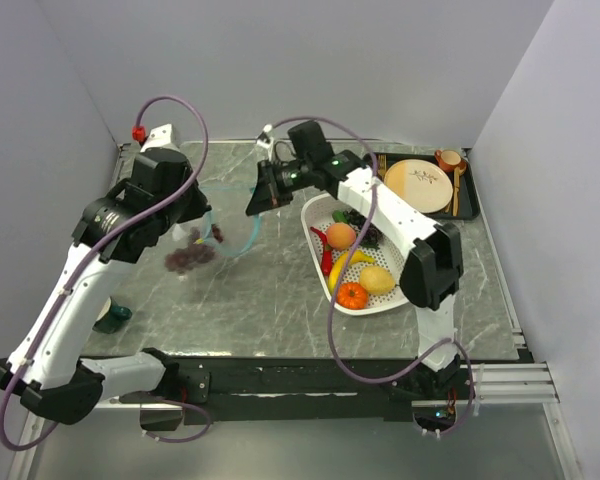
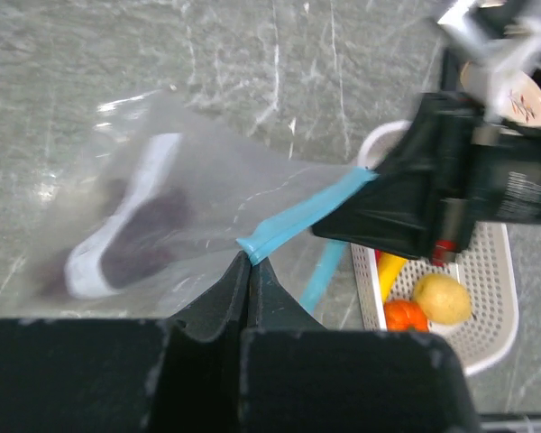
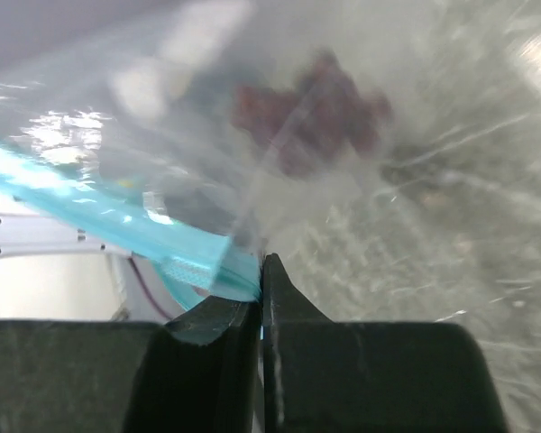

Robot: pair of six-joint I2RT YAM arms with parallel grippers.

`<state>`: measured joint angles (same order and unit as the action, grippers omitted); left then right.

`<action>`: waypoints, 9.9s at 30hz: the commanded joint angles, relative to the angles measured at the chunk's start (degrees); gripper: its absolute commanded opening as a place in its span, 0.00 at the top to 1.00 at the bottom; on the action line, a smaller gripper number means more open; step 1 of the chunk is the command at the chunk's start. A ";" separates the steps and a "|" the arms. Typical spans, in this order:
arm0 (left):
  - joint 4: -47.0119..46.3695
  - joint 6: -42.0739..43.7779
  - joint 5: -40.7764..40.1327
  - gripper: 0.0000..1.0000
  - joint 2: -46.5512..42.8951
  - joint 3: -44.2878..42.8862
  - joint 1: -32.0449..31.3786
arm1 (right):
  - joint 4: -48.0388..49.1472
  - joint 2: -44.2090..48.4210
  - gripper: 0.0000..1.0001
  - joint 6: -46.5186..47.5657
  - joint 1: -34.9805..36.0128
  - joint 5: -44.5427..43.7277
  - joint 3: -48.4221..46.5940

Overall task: Place the food in the zip-top bag and seal the zipper
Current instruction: Adjust the zipper food storage bag at the center of the board, then pick up the fake fruit from the bin, then place the fake fruit in the zipper food storage bag, then adjust the zipper food storage bag at the center of the board, then pick up the fake fruit from the bin.

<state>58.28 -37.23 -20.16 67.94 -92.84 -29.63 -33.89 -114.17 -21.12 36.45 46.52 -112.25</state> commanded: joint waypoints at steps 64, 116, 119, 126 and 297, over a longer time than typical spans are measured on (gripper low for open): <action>-23.92 1.90 25.26 0.99 7.64 22.53 0.18 | 6.73 13.01 0.31 -3.40 -22.91 -55.92 39.21; -23.83 3.04 25.79 0.99 10.19 20.68 -0.96 | 10.68 35.85 0.87 -4.18 -23.18 -39.85 41.32; -23.92 2.87 25.79 0.99 10.11 20.85 -1.05 | 11.12 37.70 0.86 -4.98 -22.74 -35.90 40.62; -24.00 2.69 25.61 0.99 9.75 20.94 -1.05 | 13.14 39.02 0.85 -6.82 -18.61 -27.37 38.86; -24.44 5.77 28.96 0.99 -0.62 27.36 7.13 | 8.84 32.69 0.24 -8.23 -16.32 -46.17 51.24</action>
<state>37.80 -31.11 8.01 69.89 -65.58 -22.22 -22.20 -83.05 -30.55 20.56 3.18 -62.39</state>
